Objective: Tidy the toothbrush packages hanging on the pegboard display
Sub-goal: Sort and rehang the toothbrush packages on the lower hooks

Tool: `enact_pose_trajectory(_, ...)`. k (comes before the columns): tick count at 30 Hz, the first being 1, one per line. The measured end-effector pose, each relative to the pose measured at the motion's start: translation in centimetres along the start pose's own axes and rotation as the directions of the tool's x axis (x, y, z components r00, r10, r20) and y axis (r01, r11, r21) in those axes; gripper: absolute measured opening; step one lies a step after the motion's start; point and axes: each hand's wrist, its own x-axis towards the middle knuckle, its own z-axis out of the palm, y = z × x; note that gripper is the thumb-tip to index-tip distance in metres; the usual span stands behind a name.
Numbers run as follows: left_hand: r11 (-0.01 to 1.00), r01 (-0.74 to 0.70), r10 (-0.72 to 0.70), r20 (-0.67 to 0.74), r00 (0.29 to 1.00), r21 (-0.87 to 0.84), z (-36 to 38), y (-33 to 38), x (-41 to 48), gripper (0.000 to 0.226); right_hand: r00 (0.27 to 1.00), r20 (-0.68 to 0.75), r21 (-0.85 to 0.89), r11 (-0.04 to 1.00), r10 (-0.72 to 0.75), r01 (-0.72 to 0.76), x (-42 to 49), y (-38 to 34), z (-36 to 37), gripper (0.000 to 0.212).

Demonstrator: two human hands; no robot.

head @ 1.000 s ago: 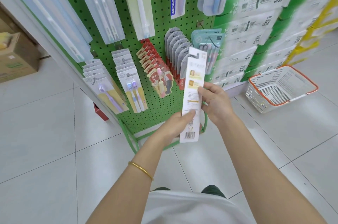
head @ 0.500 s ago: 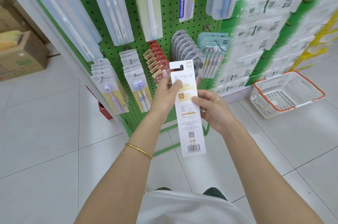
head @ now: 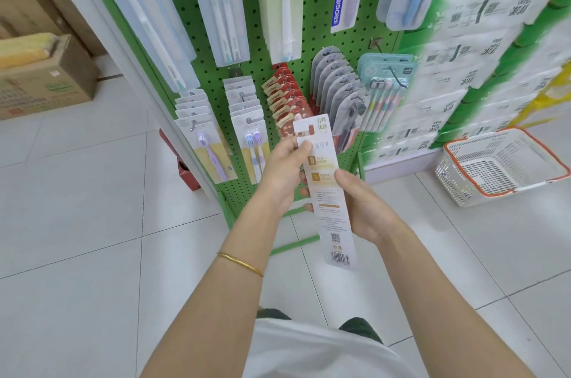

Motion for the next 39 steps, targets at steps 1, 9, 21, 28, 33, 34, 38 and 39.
enact_pose_trajectory(1,1.000,-0.003,0.003,0.003,1.000,0.009,-0.5,-0.1,0.0,0.014,1.000,0.018,0.031,0.999,0.007,-0.008,0.3,0.3,0.2,0.104)
enact_pose_trajectory(9,0.881,-0.110,0.194,-0.140,0.971,0.460,-5.1,1.0,1.6,0.027,0.995,-0.091,-0.065,0.997,0.029,-0.035,4.7,1.0,4.1,0.081)
enact_pose_trajectory(21,0.505,-0.148,0.491,-0.142,0.860,0.851,-11.5,4.9,4.2,0.032,0.817,-0.482,-0.625,0.778,-0.316,-0.069,11.9,3.3,8.9,0.071)
enact_pose_trajectory(28,0.417,-0.140,0.503,-0.100,0.859,0.898,-12.2,5.1,4.7,0.035,0.741,-0.485,-0.759,0.644,-0.465,-0.093,14.2,5.3,9.1,0.075)
enact_pose_trajectory(33,0.383,-0.130,0.519,-0.097,0.850,0.914,-12.4,5.6,5.2,0.037,0.717,-0.468,-0.808,0.580,-0.517,-0.109,15.2,5.7,9.1,0.077)
enact_pose_trajectory(34,0.374,-0.125,0.522,-0.097,0.848,0.919,-12.4,5.6,5.2,0.037,0.708,-0.474,-0.809,0.577,-0.523,-0.115,15.4,5.7,9.2,0.076)
enact_pose_trajectory(38,0.329,-0.121,0.534,-0.080,0.841,0.936,-12.4,5.6,5.7,0.037,0.699,-0.469,-0.821,0.557,-0.540,-0.121,16.6,5.8,9.2,0.071)
enact_pose_trajectory(39,0.307,-0.117,0.536,-0.069,0.842,0.945,-12.3,5.6,5.8,0.038,0.701,-0.466,-0.823,0.554,-0.540,-0.121,16.9,5.8,9.3,0.070)
